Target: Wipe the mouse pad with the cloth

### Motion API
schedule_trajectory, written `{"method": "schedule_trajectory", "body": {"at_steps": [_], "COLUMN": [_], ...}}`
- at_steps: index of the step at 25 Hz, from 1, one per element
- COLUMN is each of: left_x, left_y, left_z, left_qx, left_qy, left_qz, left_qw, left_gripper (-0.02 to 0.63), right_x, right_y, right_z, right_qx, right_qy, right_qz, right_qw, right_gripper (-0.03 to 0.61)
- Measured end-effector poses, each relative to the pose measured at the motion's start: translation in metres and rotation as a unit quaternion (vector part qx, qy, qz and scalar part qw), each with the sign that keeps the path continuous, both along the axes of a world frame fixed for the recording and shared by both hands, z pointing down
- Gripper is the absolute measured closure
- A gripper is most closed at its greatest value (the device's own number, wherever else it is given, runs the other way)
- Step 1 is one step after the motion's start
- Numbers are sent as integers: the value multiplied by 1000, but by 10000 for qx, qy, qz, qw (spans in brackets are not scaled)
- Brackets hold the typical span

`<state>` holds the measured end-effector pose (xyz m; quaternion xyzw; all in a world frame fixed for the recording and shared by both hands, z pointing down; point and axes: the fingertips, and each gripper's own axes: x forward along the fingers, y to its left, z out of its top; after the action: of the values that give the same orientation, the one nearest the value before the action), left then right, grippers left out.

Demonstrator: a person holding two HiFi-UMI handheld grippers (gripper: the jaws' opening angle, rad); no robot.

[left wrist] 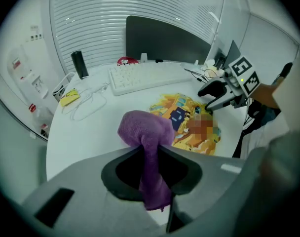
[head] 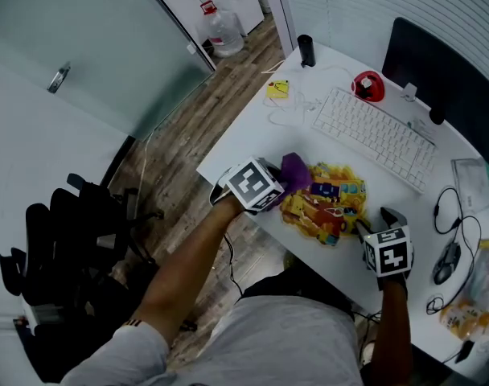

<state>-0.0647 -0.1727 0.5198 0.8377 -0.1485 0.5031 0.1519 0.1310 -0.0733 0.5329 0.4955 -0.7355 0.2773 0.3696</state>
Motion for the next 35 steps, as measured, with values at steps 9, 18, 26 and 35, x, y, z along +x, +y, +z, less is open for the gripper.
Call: {"method": "schedule_trajectory", "body": {"at_steps": [9,18,26,35], "left_x": [-5,110,164,150], "left_y": [11,84,114,88], "left_z": [-12,-34,-18,-4], "left_qx": [232,115,-125,-68], "left_qy": [101,570,443,275], "left_qz": [-149,1091,1667,1385], "left_qw": [9996,9923,9849,9900], "left_gripper": [532,532,532,532], "right_x": [4,22,23,23], "right_y": [1,16,22,22], "right_z": [-4,-8,-3,0], "right_qx": [95,-11,-123,-102], "right_qy": [96,85,128,20], "right_qz": [-47,20,-99,-43], "right_qw": [9999,10000,9998,9999], "right_gripper": [330,330,330,330]}}
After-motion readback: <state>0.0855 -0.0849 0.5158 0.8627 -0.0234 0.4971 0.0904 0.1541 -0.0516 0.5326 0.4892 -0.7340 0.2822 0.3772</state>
